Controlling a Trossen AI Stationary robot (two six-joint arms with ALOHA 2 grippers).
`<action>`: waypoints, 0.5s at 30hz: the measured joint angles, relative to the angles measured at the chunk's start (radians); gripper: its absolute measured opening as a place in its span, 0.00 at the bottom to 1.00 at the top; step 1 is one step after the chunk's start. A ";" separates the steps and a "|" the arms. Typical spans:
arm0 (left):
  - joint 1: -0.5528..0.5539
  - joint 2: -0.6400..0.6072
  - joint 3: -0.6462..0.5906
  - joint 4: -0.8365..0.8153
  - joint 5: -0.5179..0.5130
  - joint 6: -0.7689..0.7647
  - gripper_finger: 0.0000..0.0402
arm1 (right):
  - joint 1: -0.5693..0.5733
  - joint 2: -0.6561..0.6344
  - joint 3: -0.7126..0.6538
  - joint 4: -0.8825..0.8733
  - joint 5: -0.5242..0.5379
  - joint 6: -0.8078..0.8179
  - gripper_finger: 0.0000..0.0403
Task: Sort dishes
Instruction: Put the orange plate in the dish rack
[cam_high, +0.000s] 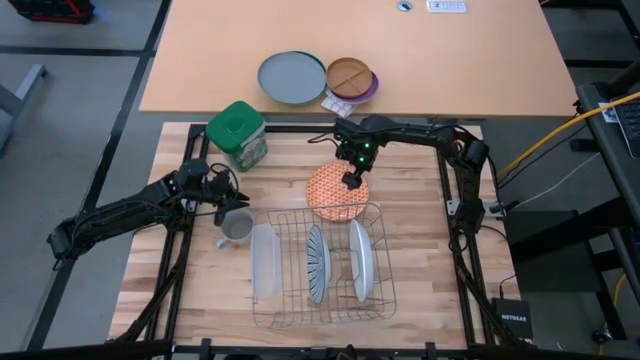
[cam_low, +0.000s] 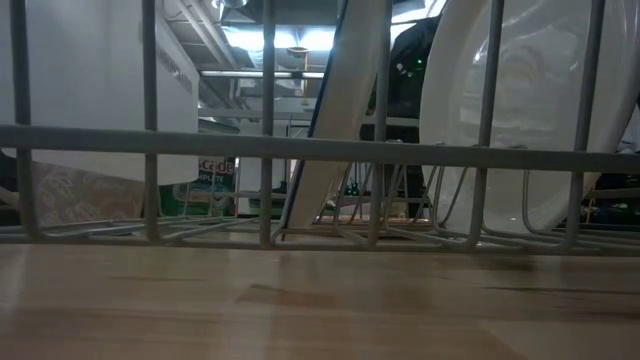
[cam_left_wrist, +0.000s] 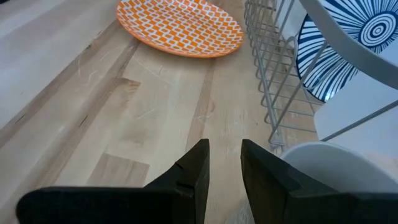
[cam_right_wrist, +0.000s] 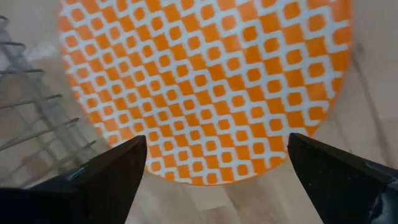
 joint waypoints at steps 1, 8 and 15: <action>0.000 0.000 0.000 0.000 0.000 0.000 0.20 | 0.000 0.000 0.000 0.000 0.011 0.000 0.97; 0.000 0.000 0.000 0.010 0.001 -0.075 0.20 | 0.000 0.000 0.000 0.020 0.209 0.005 0.97; 0.000 0.000 0.000 0.109 -0.007 -0.287 0.20 | -0.038 0.000 0.000 -0.040 0.106 -0.014 0.97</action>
